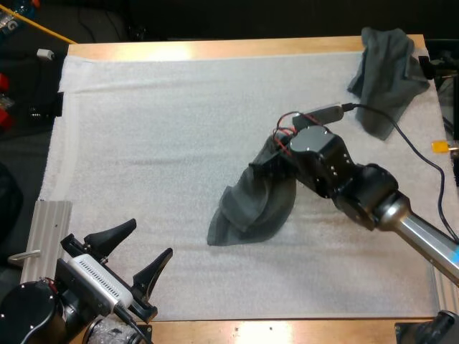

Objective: Pick towel from pile, fold and stack

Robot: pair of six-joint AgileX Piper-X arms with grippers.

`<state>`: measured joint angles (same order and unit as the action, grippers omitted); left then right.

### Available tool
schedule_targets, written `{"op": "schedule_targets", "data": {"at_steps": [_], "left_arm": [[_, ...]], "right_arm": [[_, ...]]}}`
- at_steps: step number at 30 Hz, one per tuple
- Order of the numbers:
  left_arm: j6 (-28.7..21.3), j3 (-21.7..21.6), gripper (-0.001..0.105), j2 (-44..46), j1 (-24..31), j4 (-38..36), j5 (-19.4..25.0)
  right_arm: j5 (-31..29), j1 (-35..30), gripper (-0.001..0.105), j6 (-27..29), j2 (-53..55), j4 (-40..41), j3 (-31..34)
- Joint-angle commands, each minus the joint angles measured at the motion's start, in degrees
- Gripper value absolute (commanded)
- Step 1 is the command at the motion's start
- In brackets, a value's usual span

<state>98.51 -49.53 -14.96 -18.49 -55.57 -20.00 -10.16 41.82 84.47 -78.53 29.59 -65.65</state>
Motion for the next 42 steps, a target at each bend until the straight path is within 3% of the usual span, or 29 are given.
{"op": "schedule_targets", "data": {"at_steps": [1,4,6,16,20,24,28,42], "left_arm": [[0.6,-0.2,0.065,-0.1,-0.2,0.2,-0.4],[0.6,-0.2,0.065,-0.1,-0.2,0.2,-0.4],[0.6,-0.2,0.065,-0.1,-0.2,0.2,-0.4],[0.6,-0.2,0.065,-0.1,-0.2,-3.6,-0.4],[0.6,-0.2,0.065,-0.1,-0.2,-5.8,-0.4],[0.6,-0.2,0.065,-0.1,-0.2,-8.4,-0.4],[0.6,-0.2,0.065,-0.1,-0.2,-11.2,-0.4],[0.6,-0.2,0.065,-0.1,-0.2,-19.9,-2.0]], "right_arm": [[-0.8,-1.0,0.038,-0.7,-0.1,-1.5,-0.5],[-0.6,-3.4,0.074,-2.6,0.1,-1.9,-0.6],[-0.6,-4.8,0.081,-2.6,0.8,-0.7,-1.0],[-4.5,-6.3,0.058,0.7,9.4,13.9,-1.1],[-0.5,-6.3,0.057,0.9,11.8,18.9,-1.1],[7.3,-6.1,0.057,0.9,12.4,22.1,-1.1],[12.2,-4.5,0.057,0.9,11.9,22.6,-0.8],[10.8,8.6,0.057,1.4,-2.3,17.0,-0.8]]}}
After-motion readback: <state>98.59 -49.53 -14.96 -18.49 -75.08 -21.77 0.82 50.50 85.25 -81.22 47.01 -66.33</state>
